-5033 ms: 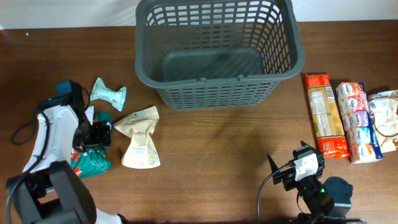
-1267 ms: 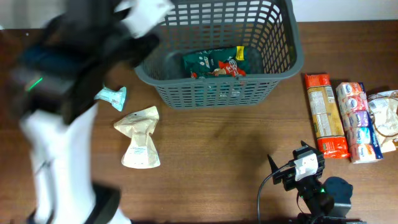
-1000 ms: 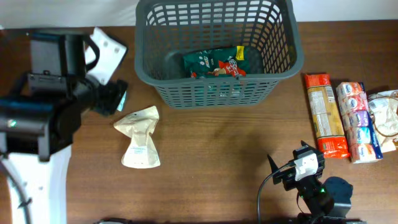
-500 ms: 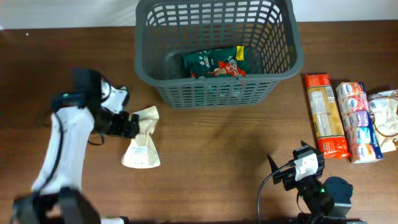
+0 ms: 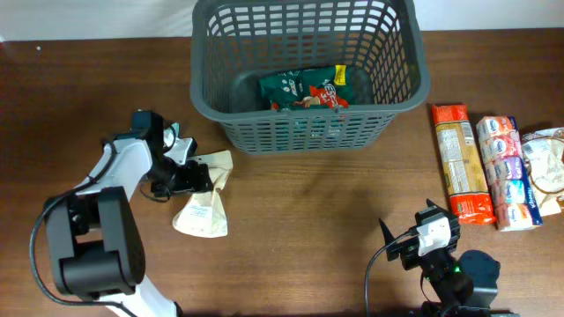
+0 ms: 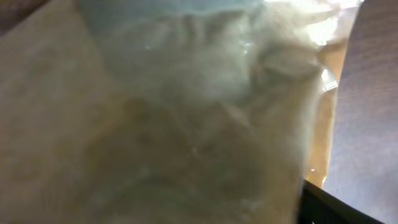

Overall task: Pack container
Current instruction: 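Move the left gripper to the beige pouch and grasp it, then carry the beige pouch with the left gripper into the basket and release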

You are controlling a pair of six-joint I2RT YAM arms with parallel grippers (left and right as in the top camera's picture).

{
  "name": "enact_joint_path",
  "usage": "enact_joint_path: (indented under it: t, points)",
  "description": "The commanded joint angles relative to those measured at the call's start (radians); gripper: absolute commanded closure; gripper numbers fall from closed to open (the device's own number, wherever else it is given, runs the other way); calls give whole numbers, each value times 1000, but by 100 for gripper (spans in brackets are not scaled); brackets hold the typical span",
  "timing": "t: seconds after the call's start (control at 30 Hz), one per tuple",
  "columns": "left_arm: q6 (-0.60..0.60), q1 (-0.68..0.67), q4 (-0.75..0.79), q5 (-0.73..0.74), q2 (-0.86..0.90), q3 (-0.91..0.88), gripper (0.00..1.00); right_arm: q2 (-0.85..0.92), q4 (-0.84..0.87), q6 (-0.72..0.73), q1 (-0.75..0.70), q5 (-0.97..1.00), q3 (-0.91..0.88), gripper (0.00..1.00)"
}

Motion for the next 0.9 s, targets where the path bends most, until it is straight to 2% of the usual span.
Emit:
enact_joint_path:
  t: [0.0,0.03,0.17,0.2,0.23,0.27,0.37,0.5,0.67,0.77,0.87]
  points:
    - [-48,-6,66,28,24,-76,22,-7,-1,13,5,-6,-5,1]
    - [-55,-6,80,28,24,-89,24,-7,-1,13,5,-6,-5,1]
    - [-58,-6,117,28,24,-124,48,-7,-1,12,5,-6,-5,1]
    - [-58,-6,117,28,24,-124,55,-6,-1,13,5,-5,-5,1]
    - [-58,-6,117,28,24,-124,70,-7,-1,13,5,-6,-5,1]
    - [-58,-6,117,28,24,-124,75,-7,-1,13,5,-6,-5,1]
    - [-58,-5,115,29,23,-123,98,-7,-1,13,5,-6,-5,1]
    - [-58,24,86,31,3,-103,98,-7,-1,12,5,-6,-5,1]
    - [-58,142,-32,32,-138,39,98,-6,-1,13,5,-6,-5,1]
    - [-61,221,-102,43,-286,220,98,-7,-1,13,5,-6,-5,1]
    - [-60,228,-101,47,-383,380,98,-6,-1,13,5,-6,-5,1]
